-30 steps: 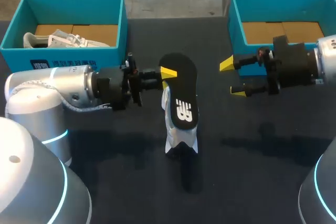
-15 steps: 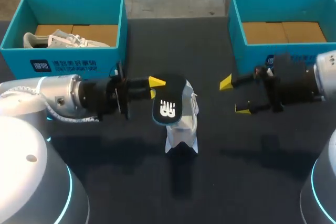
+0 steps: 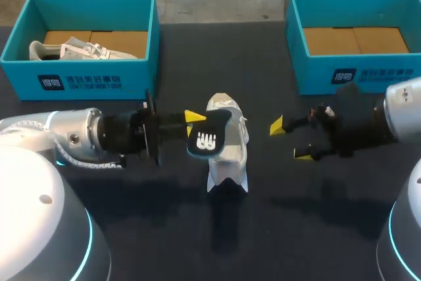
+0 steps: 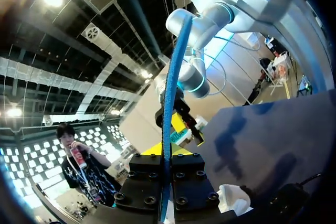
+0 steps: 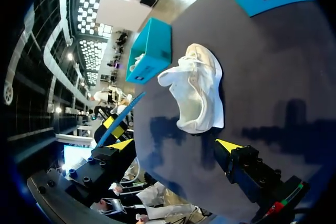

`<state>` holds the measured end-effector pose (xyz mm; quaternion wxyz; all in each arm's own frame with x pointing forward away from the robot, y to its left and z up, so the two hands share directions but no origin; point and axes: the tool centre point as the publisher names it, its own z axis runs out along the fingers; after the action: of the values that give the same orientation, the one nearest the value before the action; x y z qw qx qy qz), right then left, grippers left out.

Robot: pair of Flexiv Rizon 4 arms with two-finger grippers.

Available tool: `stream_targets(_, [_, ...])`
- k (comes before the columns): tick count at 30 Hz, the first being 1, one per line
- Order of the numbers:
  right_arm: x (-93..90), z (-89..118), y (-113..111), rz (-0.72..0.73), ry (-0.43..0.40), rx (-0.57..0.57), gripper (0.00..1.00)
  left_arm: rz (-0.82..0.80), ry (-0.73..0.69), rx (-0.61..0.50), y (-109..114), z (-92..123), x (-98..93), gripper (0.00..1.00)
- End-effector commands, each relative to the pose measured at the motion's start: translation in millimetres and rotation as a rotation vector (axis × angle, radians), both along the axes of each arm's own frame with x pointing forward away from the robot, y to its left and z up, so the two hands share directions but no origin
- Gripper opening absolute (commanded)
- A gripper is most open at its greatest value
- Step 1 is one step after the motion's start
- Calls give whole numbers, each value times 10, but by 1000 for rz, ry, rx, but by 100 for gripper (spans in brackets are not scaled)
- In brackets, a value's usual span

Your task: Take the shoe out of the shoebox, open the shoe tongue, remove and reinsert the insole, then place the shoe into the shoebox

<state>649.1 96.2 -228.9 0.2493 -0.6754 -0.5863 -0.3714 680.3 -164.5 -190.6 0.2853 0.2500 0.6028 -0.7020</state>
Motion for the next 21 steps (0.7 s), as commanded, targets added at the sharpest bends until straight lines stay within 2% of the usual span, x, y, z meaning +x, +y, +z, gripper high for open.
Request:
stream_targets(1, [-85, -129, 44, -15, -14, 1, 100, -3, 25, -11, -27, -70, -53, 0])
stream_targets(7, [-153, -240, 55, -3, -17, -32, 100, -1, 104, -38, -42, -128, -113, 0])
stream_targets(13, [-212, -370, 84, -3, 5, -69, 100, 7, 115, -39, -45, -186, -127, 0])
stream_targets(21, [-212, -370, 84, -3, 5, -69, 100, -1, 137, -42, -38, -236, -123, 0])
